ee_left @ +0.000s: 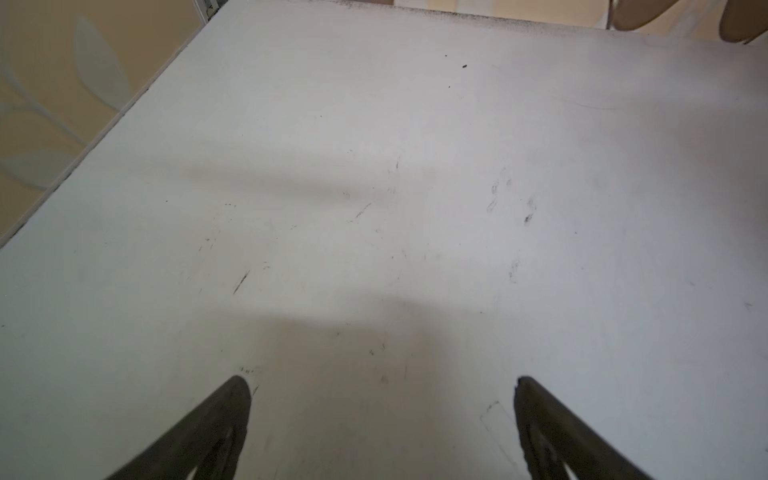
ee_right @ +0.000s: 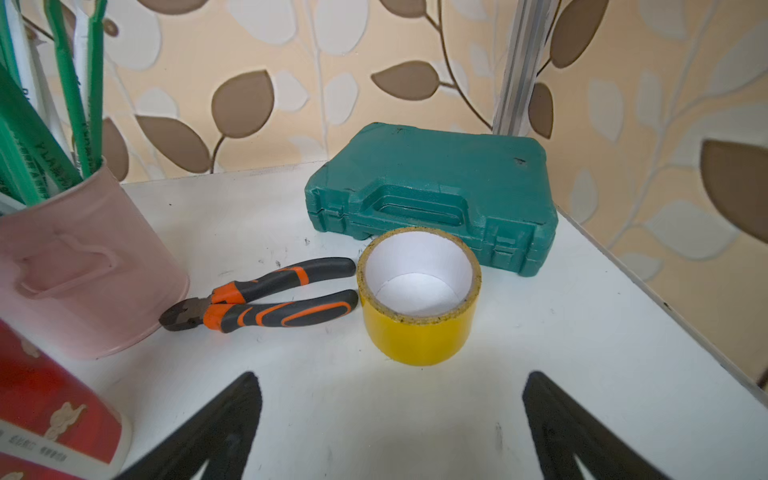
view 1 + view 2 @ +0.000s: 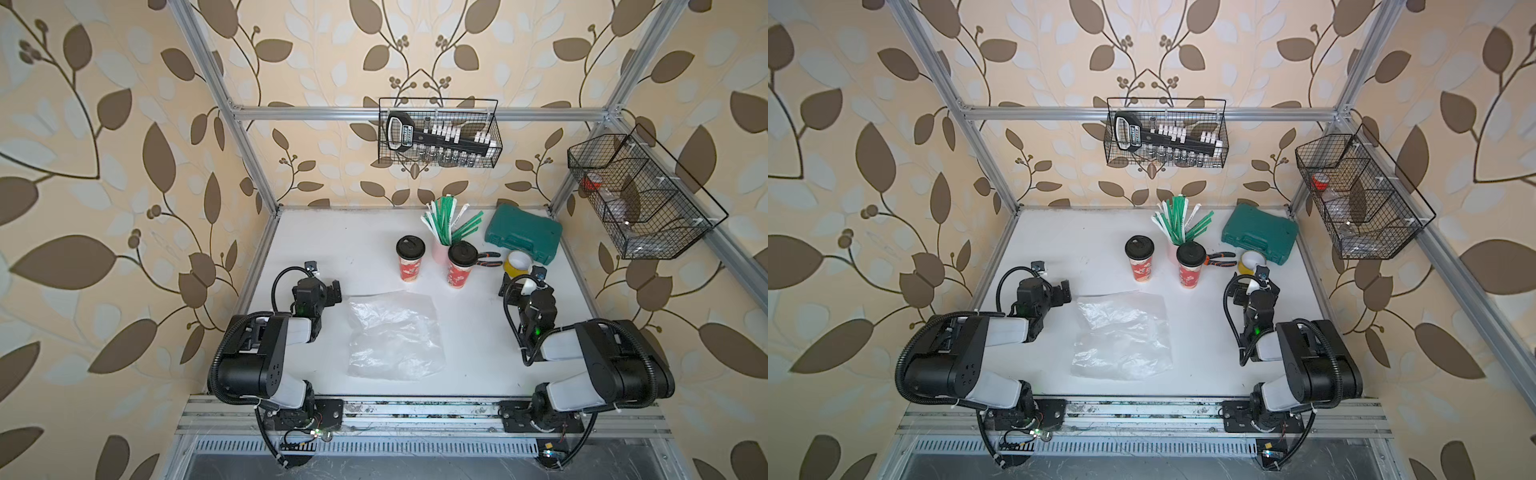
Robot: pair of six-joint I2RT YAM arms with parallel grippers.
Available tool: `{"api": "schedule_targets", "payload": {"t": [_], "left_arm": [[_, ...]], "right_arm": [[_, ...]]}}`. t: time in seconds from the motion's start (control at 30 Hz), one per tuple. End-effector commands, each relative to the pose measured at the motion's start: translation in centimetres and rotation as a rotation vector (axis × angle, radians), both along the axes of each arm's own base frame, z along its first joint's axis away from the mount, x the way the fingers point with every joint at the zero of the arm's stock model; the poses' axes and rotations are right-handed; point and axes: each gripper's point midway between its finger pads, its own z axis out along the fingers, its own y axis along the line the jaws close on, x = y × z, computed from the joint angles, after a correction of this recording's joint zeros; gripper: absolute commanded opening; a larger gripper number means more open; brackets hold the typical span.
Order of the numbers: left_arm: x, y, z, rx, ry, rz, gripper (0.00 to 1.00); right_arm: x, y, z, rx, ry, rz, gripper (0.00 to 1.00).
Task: Pack milk tea into plastic carrier bags
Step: Adjust the plastic carrier bag at the center of the board.
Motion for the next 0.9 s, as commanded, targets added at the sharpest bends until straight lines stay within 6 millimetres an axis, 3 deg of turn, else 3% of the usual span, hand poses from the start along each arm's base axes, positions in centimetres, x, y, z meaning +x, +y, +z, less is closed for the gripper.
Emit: {"api": "schedule_targets", "payload": {"t": [0.0,0.8,0.87], "left_arm": [[1.6,-0.3,2.2,0.019,-0.079,-0.014,0.99],[1.6,-0.3,2.2,0.021,-0.081,-0.014,0.99],[2.0,-0.1,3.3,0.041,-0.114,0.000,0.99]], "right_arm": [[0.5,-0.2,1.4,-0.015,-0.051,-0.014,1.00],[0.5,-0.2,1.3,-0.015,-0.048,-0.013,1.00],[0.6,-0.1,1.3,-0.014,-0.046,-0.009,1.00]]}}
